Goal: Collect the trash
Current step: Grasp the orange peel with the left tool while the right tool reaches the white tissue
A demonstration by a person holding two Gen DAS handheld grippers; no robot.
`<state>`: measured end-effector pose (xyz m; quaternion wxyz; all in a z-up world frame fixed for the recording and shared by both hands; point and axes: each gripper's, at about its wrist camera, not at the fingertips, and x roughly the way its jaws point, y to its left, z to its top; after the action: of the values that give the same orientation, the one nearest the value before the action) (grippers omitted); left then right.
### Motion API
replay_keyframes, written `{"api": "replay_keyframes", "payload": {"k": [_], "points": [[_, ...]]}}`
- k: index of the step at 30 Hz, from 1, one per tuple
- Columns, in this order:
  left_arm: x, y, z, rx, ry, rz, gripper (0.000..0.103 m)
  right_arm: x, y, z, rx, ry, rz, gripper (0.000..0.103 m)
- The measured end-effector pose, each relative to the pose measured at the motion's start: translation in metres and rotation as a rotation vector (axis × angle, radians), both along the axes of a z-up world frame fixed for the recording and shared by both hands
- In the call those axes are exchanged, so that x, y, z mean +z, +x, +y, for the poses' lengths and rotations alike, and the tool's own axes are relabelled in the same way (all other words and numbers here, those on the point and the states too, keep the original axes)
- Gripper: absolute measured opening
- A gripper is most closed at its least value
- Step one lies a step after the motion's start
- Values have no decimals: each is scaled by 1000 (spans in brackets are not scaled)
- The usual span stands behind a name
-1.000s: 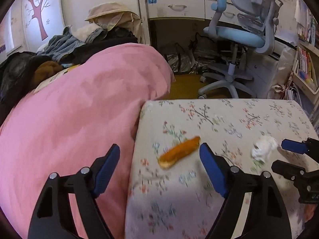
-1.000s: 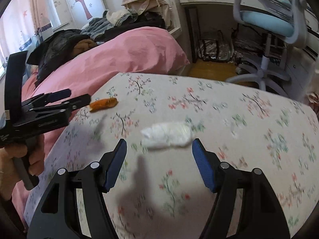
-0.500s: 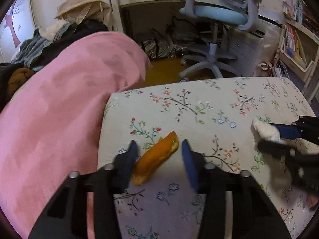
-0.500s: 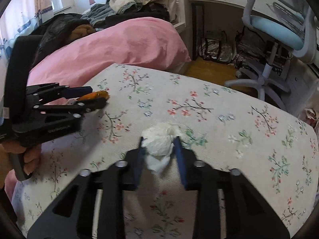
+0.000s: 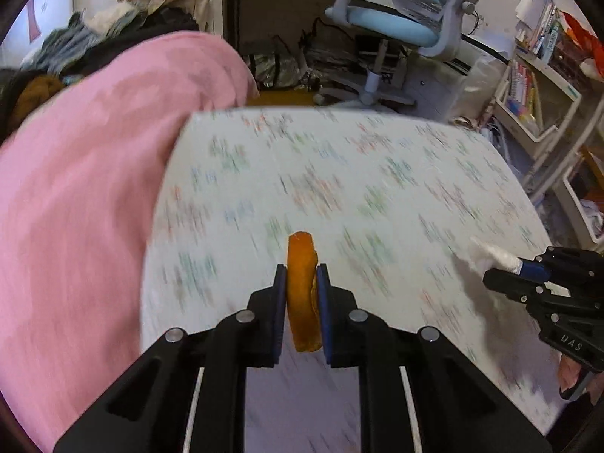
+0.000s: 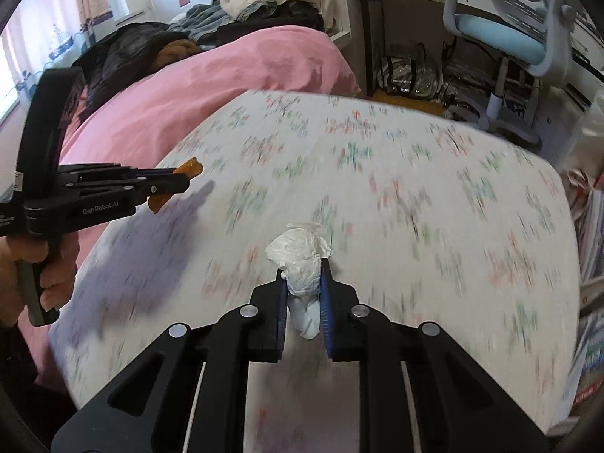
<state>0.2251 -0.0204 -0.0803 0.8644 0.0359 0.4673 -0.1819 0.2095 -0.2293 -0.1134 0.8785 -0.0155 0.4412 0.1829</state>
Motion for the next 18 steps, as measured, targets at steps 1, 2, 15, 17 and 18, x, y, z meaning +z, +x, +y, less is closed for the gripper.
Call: {"api": "replay_keyframes", "payload": {"k": [1, 2, 15, 17, 18], "points": [[-1, -12, -1, -3, 4, 9, 16, 2, -12, -2, 1, -1, 3, 15], [-2, -28, -2, -9, 3, 20, 16, 4, -32, -5, 2, 1, 10, 15], [6, -126, 0, 22, 82, 31, 59, -10, -141, -10, 13, -22, 67, 50], [7, -131, 7, 42, 86, 10, 60, -6, -146, -11, 7, -6, 55, 53], [6, -135, 9, 45, 84, 14, 60, -4, -148, -12, 5, -1, 48, 55]]}}
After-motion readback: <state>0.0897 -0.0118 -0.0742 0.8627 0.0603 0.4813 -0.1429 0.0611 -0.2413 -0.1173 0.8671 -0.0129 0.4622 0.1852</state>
